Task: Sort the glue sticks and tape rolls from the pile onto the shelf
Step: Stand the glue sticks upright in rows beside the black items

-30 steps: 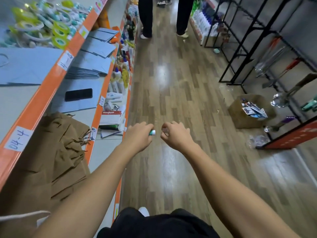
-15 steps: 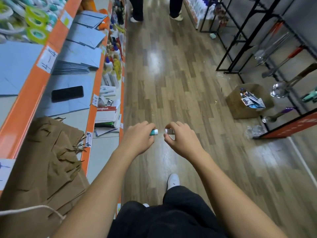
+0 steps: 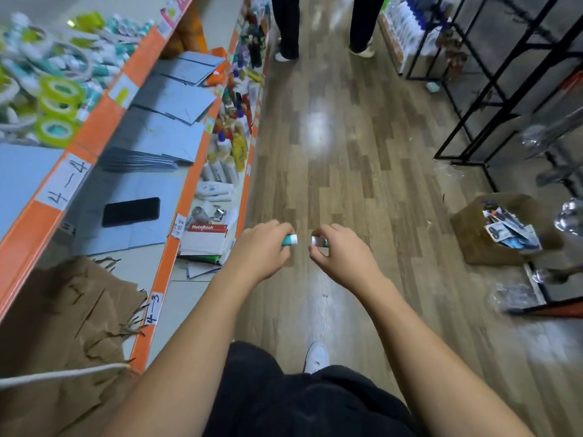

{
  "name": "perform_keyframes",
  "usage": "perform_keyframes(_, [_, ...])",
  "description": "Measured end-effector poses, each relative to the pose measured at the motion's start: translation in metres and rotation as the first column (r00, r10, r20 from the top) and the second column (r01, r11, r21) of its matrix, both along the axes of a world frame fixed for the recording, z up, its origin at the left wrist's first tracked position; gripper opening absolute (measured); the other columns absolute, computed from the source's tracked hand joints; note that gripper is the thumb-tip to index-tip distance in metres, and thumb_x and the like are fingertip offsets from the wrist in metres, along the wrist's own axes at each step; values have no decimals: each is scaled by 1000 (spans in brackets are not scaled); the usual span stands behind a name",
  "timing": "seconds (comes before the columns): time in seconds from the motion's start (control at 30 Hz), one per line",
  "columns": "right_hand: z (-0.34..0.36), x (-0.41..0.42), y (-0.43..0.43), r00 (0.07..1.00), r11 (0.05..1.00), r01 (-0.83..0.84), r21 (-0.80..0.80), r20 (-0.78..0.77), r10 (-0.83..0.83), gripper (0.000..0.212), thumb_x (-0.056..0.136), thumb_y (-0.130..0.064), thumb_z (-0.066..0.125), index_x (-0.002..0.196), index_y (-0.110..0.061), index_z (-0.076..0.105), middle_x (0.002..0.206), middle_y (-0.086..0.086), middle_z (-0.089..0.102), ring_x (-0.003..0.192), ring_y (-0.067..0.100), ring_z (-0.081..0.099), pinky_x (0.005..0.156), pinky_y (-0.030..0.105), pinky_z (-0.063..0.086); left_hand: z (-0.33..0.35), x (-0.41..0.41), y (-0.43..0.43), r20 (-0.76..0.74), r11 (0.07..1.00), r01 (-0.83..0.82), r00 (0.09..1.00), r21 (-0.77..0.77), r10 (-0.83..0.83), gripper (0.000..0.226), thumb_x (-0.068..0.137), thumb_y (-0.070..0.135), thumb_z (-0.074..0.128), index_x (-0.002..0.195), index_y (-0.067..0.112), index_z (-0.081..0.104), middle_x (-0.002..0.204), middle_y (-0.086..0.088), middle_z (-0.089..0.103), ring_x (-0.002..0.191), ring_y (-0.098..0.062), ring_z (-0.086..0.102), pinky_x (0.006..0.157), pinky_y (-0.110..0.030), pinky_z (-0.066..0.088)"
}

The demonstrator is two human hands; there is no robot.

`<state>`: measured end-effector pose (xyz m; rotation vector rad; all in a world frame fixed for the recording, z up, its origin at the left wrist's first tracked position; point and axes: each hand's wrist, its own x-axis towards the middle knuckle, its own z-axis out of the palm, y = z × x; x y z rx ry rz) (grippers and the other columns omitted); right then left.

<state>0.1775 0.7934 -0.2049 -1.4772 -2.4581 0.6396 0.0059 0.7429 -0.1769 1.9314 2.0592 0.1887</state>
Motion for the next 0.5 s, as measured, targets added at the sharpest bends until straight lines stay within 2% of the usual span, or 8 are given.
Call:
perform_keyframes(0.13, [3, -10, 34, 1000, 1000, -14, -12, 0, 14, 26, 91, -38, 53, 110, -22, 60, 101, -4, 61, 95, 21, 55, 75, 39, 51, 0, -8, 33, 4, 1000, -18, 1000, 4, 18, 23, 91, 24, 50, 112, 26, 58, 105, 3, 57, 95, -23, 56, 71, -33, 38])
perform_keyframes(0.3, [-3, -29, 78, 1000, 1000, -12, -28, 12, 12, 24, 91, -37, 54, 109, -23, 60, 102, -5, 61, 96, 20, 55, 76, 39, 51, -8, -30, 76, 23, 1000, -15, 1000, 1, 15, 22, 90, 23, 51, 111, 26, 58, 103, 3, 58, 94, -22, 57, 70, -33, 39])
perform_keyframes(0.5, [-1, -82, 144, 999, 1000, -14, 4, 34, 14, 27, 90, -40, 55, 112, -24, 60, 104, -5, 62, 97, 20, 56, 75, 36, 51, -15, -80, 140, 24, 1000, -9, 1000, 11, 9, 25, 91, 25, 52, 115, 26, 57, 107, 2, 59, 97, -23, 58, 78, -39, 47])
